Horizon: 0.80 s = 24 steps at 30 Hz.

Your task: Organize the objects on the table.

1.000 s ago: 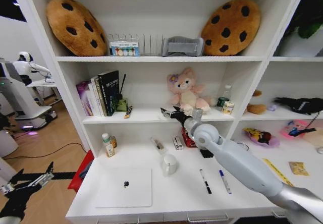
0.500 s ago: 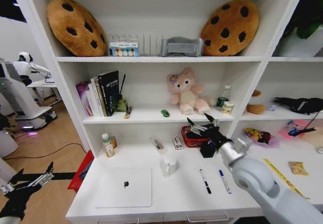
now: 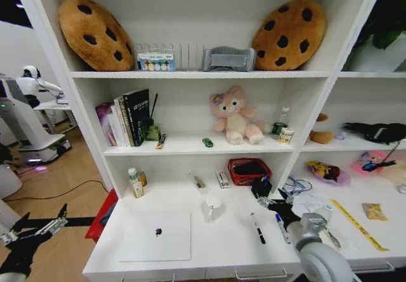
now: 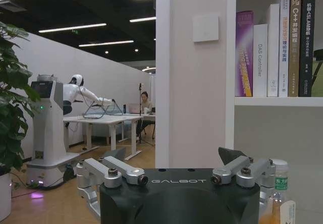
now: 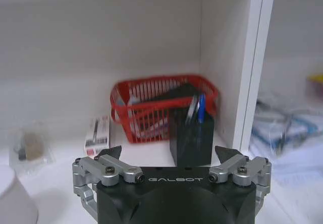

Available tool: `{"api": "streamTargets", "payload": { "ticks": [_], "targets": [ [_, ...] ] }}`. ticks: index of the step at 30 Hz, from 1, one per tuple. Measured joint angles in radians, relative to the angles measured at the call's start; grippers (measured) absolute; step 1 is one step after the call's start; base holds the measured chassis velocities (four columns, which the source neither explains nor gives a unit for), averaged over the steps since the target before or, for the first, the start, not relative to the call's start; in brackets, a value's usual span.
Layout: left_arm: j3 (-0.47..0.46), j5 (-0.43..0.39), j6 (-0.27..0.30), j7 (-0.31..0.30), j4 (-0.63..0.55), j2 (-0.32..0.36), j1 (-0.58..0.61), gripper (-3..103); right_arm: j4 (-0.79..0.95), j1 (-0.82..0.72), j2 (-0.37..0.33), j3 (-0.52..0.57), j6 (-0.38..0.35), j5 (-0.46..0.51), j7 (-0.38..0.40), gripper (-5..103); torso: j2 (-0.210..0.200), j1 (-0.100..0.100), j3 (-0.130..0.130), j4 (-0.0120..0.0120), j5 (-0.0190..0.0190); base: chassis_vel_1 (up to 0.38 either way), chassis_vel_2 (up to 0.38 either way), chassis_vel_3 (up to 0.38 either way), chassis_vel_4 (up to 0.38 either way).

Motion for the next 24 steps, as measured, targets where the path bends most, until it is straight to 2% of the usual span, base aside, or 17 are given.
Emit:
{"api": "streamTargets", "payload": {
  "ticks": [1, 2, 3, 5, 9, 17, 18, 20, 23, 24],
  "targets": [
    [0.000, 0.000, 0.000, 0.000, 0.000, 0.000, 0.000, 100, 0.000, 0.000, 0.000, 0.000, 0.000, 0.000, 0.000, 100, 0.000, 0.000, 0.000, 0.0000, 0.0000, 0.000, 0.000, 0.000, 0.000],
    [0.000, 0.000, 0.000, 0.000, 0.000, 0.000, 0.000, 100, -0.014, 0.024, -0.010, -0.012, -0.077, 0.070, 0.041, 100, 0.000, 0.000, 0.000, 0.0001, -0.0001, 0.000, 0.000, 0.000, 0.000],
    [0.000, 0.000, 0.000, 0.000, 0.000, 0.000, 0.000, 100, -0.034, 0.048, -0.018, -0.034, -0.118, 0.099, 0.063, 100, 0.000, 0.000, 0.000, 0.0000, 0.0001, 0.000, 0.000, 0.000, 0.000],
    [0.000, 0.000, 0.000, 0.000, 0.000, 0.000, 0.000, 100, -0.042, 0.057, -0.022, -0.044, -0.129, 0.107, 0.069, 100, 0.000, 0.000, 0.000, 0.0000, 0.0002, 0.000, 0.000, 0.000, 0.000],
    [0.000, 0.000, 0.000, 0.000, 0.000, 0.000, 0.000, 100, -0.094, 0.135, -0.045, -0.124, -0.210, 0.185, 0.133, 100, 0.000, 0.000, 0.000, 0.0002, 0.0002, 0.000, 0.000, 0.000, 0.000],
    [0.000, 0.000, 0.000, 0.000, 0.000, 0.000, 0.000, 100, -0.151, 0.173, -0.067, -0.192, -0.229, 0.215, 0.156, 100, 0.000, 0.000, 0.000, 0.0001, 0.0001, 0.000, 0.000, 0.000, 0.000],
    [0.000, 0.000, 0.000, 0.000, 0.000, 0.000, 0.000, 100, -0.162, 0.178, -0.067, -0.201, -0.228, 0.216, 0.157, 102, 0.000, 0.000, 0.000, 0.0001, 0.0001, 0.000, 0.000, 0.000, 0.000],
    [0.000, 0.000, 0.000, 0.000, 0.000, 0.000, 0.000, 100, -0.184, 0.185, -0.063, -0.212, -0.223, 0.217, 0.157, 96, 0.000, 0.000, 0.000, 0.0001, 0.0000, 0.000, 0.000, 0.000, 0.000],
    [0.000, 0.000, 0.000, 0.000, 0.000, 0.000, 0.000, 100, -0.201, 0.189, -0.060, -0.218, -0.217, 0.212, 0.157, 95, 0.000, 0.000, 0.000, 0.0001, 0.0002, 0.000, 0.000, 0.000, 0.000],
    [0.000, 0.000, 0.000, 0.000, 0.000, 0.000, 0.000, 100, -0.211, 0.193, -0.058, -0.222, -0.208, 0.202, 0.152, 91, 0.000, 0.000, 0.000, 0.0001, -0.0001, 0.000, 0.000, 0.000, 0.000]
  ]
}}
